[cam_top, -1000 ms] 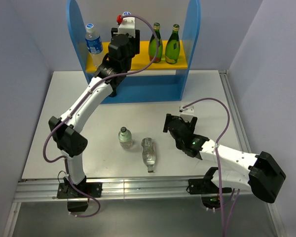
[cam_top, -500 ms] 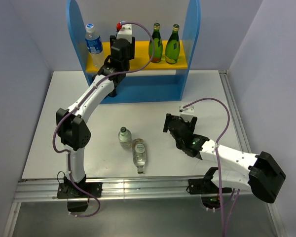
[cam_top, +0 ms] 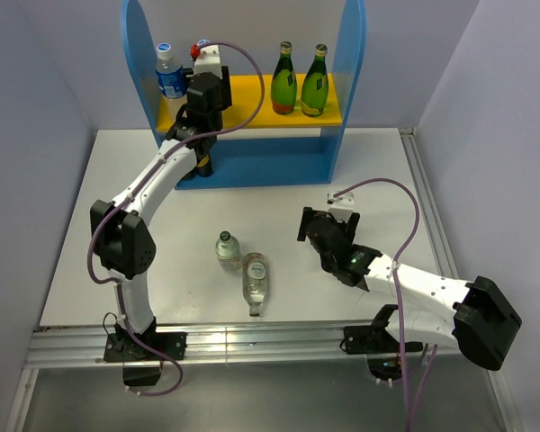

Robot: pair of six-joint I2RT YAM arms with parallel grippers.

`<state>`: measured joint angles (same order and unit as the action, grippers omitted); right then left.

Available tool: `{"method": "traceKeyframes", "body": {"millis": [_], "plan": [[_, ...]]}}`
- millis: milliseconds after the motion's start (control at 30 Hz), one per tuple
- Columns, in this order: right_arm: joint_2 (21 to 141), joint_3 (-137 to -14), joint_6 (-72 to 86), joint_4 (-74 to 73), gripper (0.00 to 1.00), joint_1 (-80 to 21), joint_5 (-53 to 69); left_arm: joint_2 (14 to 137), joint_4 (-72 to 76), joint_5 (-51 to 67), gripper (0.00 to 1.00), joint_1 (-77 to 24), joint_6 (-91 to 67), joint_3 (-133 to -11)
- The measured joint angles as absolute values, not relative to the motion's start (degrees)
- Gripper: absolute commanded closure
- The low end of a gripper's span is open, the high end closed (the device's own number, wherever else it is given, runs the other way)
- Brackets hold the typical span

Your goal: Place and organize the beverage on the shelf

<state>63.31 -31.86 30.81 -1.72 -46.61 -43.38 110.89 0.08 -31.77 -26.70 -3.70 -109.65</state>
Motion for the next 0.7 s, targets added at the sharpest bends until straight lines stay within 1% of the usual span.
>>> {"method": "traceKeyframes", "body": {"millis": [33,67,100,200,233,267,300,333,400,500,700], "plan": [[63.3,-31.9,30.8,-1.7,0.0,-46.6,-43.4,110.6,0.2,-31.7,0.61,-26.5,-3.9,-109.2],[63.3,-31.9,30.8,-1.7,0.0,-46.6,-43.4,110.3,0.3,-31.7,0.55,-26.2,-4.0,-108.7],[63.3,-31.9,30.8,-1.7,0.0,-46.6,-43.4,109.9,0.3,-31.7,0.45,-26.0,-4.1,-108.3],[63.3,-31.9,30.8,-1.7,0.0,-46.6,-43.4,109.2,0.3,-31.5,0.32,-25.6,-4.1,-107.4],[63.3,-31.9,30.8,-1.7,0.0,-46.6,-43.4,109.1,0.4,-31.4,0.3,-25.6,-4.1,-107.2],[63.3,-31.9,30.8,-1.7,0.0,-46.6,-43.4,109.0,0.4,-31.3,0.25,-25.6,-4.1,-107.1],[63.3,-31.9,30.8,-1.7,0.0,-46.6,-43.4,109.0,0.4,-31.3,0.11,-25.6,-4.1,-107.0],[63.3,-31.9,30.8,-1.7,0.0,-46.6,-43.4,108.9,0.6,-31.0,0.07,-25.6,-4.1,-107.0],[63.3,-31.9,30.8,-1.7,0.0,-46.6,-43.4,108.7,1.0,-30.7,0.03,-25.8,-4.0,-106.9],[63.3,-31.9,30.8,-1.7,0.0,-46.6,-43.4,108.1,1.1,-30.7,0.01,-25.8,-4.1,-106.6],[63.3,-31.9,30.8,-1.7,0.0,-46.6,-43.4,106.4,1.1,-30.5,0.01,-25.6,-4.3,-105.0]]}}
